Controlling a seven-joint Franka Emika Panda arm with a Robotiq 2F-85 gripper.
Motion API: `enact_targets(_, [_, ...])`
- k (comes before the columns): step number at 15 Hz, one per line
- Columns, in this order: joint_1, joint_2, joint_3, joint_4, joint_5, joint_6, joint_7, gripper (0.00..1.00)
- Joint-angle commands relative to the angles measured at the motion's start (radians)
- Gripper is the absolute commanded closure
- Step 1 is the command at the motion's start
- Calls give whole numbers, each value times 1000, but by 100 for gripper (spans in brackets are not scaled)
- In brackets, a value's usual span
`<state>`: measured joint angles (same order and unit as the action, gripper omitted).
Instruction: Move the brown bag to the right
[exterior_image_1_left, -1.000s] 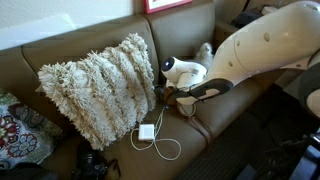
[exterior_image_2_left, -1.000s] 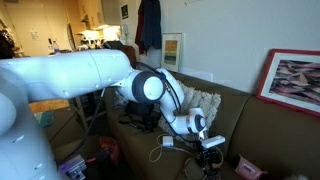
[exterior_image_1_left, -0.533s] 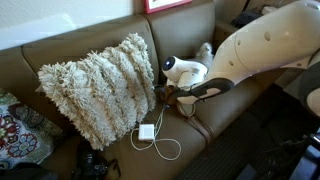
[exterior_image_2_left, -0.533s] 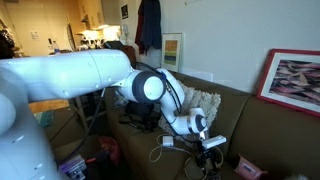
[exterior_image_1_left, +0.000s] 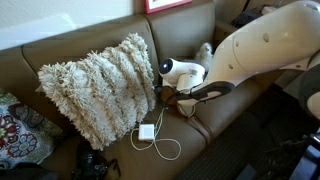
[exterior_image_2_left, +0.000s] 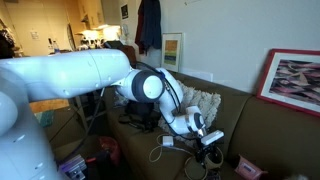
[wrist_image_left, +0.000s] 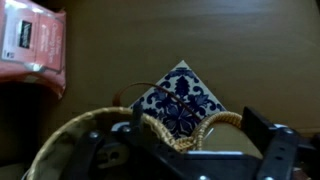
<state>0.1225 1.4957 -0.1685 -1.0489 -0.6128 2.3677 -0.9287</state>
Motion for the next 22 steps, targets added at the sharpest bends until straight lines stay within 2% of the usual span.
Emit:
enact_targets(1, [15,0,-2,-47,-108,155,-33,0])
enact_targets(4, [16,2,-5,-68,-210,276,-37,0])
enact_targets(7, [-2,2,-1,-73,-272,322,-37,0])
enact_targets(8, [-12,2,3,-71,-282,326,-42,11])
enact_targets(9, [-18,2,5,-69,-289,322,-42,15])
enact_targets(10, [-24,2,6,-67,-295,325,-44,32])
enact_targets(11, [-29,2,4,-67,-302,328,-42,40])
enact_targets(18, [-57,2,4,-60,-308,318,-44,89])
enact_targets(20, [-61,2,3,-58,-304,311,-35,100])
enact_targets(22, [-65,1,3,-57,-302,310,-34,100])
